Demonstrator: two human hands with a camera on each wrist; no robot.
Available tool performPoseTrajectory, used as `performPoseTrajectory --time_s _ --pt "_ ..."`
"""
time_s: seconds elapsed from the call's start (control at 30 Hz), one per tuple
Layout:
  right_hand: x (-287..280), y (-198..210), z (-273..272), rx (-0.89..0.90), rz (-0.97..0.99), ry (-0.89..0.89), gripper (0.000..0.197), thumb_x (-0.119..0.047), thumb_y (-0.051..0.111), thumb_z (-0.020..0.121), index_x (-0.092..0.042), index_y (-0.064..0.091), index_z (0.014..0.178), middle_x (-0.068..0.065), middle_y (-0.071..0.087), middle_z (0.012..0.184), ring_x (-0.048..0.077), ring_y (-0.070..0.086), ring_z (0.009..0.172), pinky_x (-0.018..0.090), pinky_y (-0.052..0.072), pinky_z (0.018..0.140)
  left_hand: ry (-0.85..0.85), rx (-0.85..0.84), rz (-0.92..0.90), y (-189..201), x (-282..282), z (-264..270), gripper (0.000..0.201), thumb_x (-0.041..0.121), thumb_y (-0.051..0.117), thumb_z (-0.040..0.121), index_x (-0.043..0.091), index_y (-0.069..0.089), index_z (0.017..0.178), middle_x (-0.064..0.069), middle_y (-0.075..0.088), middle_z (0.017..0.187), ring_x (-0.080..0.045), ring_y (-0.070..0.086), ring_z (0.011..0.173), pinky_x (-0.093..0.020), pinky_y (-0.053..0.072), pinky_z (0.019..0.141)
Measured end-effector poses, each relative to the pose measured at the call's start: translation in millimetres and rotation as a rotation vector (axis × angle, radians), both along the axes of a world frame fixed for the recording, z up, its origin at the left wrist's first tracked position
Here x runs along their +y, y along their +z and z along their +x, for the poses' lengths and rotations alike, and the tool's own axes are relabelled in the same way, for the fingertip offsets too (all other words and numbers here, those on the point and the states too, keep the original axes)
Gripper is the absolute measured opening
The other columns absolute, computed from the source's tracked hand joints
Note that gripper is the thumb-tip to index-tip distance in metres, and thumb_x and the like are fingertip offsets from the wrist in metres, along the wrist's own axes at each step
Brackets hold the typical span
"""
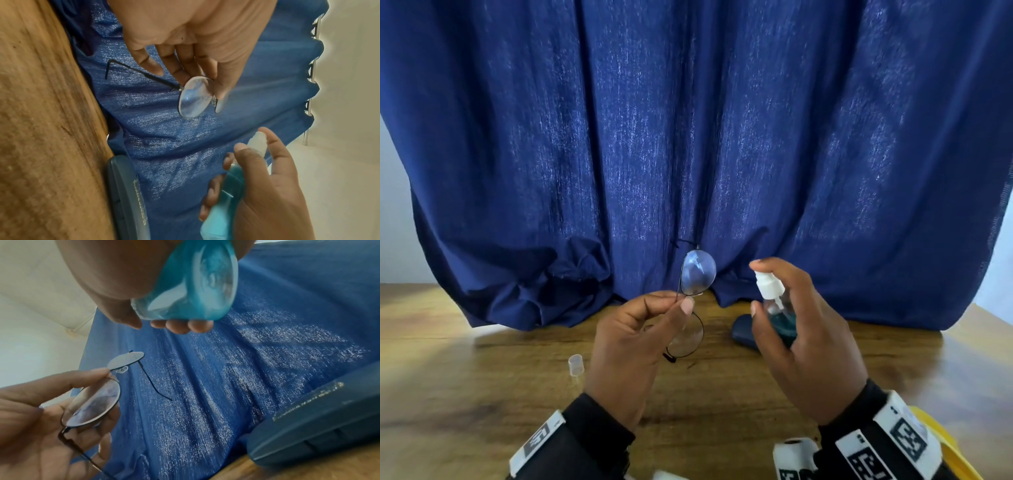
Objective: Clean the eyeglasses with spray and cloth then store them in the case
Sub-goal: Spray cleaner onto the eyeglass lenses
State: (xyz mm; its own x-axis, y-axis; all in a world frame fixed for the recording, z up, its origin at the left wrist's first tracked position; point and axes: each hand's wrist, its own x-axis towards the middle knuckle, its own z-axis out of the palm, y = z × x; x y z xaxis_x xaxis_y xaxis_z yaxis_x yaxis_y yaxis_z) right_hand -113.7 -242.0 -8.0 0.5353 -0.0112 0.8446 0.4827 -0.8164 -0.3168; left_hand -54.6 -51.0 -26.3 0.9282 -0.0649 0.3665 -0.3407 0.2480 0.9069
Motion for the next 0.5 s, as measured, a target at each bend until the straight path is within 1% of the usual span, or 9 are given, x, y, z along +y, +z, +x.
performPoseTrajectory --time_s 0.07,0.17,0.2,0.27,0.33,0.4,0.43,0.5 --pt "0.2 -1.0 0.9 -0.019 0.011 -0.02 0.047 -0.024 0.062 0.093 -0.036 0.045 0.136 -0.029 0.049 0.084 0.002 0.057 0.068 0.014 0.047 0.057 -0.007 0.01 -0.002 0.0 -0.8 -0.9 0.012 0.019 0.077 0.082 0.007 0.079 0.086 -0.005 0.08 0.097 -0.012 0.074 0.092 -0.017 0.058 0.078" --pt "-0.3 -0.3 1.4 -0.07 0.007 -0.093 0.056 -0.027 0.062 0.094 -0.037 0.041 0.144 -0.016 0.055 0.088 0.006 0.057 0.071 0.018 0.05 0.058 -0.01 0.019 -0.012 0.7 -1.4 -1.3 0.012 0.019 0.077 0.082 0.008 0.078 0.085 -0.005 0.079 0.095 -0.013 0.073 0.09 -0.021 0.058 0.079" --pt "-0.6 0.0 1.0 -0.085 0.003 -0.114 0.059 -0.027 0.064 0.093 -0.037 0.039 0.147 -0.013 0.056 0.09 0.006 0.057 0.073 0.016 0.05 0.059 -0.014 0.021 -0.022 0.8 -1.2 -1.6 0.011 0.019 0.078 0.081 0.008 0.078 0.084 -0.006 0.079 0.094 -0.013 0.073 0.088 -0.023 0.058 0.08" --pt "-1.5 1.7 -0.7 -0.105 0.019 -0.141 0.063 -0.029 0.065 0.093 -0.037 0.037 0.149 -0.012 0.055 0.094 0.003 0.056 0.078 0.014 0.048 0.064 -0.023 0.026 -0.039 1.4 -1.0 -2.3 0.011 0.018 0.078 0.081 0.007 0.077 0.084 -0.007 0.078 0.093 -0.014 0.072 0.086 -0.024 0.059 0.081" --pt "-1.8 3.4 -2.4 -0.103 0.081 -0.109 0.06 -0.032 0.058 0.097 -0.04 0.032 0.151 -0.01 0.055 0.099 0.004 0.057 0.087 0.011 0.046 0.072 -0.032 0.022 -0.057 2.6 -0.9 -3.0 0.01 0.017 0.077 0.081 0.007 0.077 0.083 -0.006 0.078 0.092 -0.013 0.072 0.085 -0.021 0.059 0.078" --pt "-3.3 3.8 -3.2 -0.083 0.141 -0.015 0.058 -0.029 0.05 0.098 -0.035 0.03 0.153 -0.005 0.057 0.103 0.009 0.058 0.094 0.01 0.043 0.081 -0.044 0.01 -0.073 4.3 -1.2 -4.9 0.009 0.015 0.077 0.081 0.007 0.076 0.081 -0.003 0.078 0.09 -0.009 0.072 0.084 -0.016 0.057 0.076" --pt "-3.9 4.7 -3.7 -0.08 0.143 0.019 0.058 -0.026 0.051 0.098 -0.03 0.032 0.153 -0.004 0.058 0.101 0.01 0.058 0.094 0.01 0.041 0.084 -0.05 0.006 -0.076 5.2 -1.4 -5.8 0.009 0.015 0.076 0.082 0.006 0.076 0.08 -0.002 0.078 0.089 -0.008 0.072 0.083 -0.013 0.056 0.075" --pt "-4.2 7.5 -4.5 -0.087 0.104 0.035 0.061 -0.023 0.062 0.093 -0.026 0.039 0.15 -0.005 0.057 0.097 0.009 0.057 0.088 0.01 0.042 0.083 -0.062 -0.004 -0.073 6.5 -1.3 -6.9 0.011 0.013 0.075 0.083 0.003 0.075 0.079 -0.001 0.077 0.086 -0.007 0.072 0.082 -0.012 0.055 0.076"
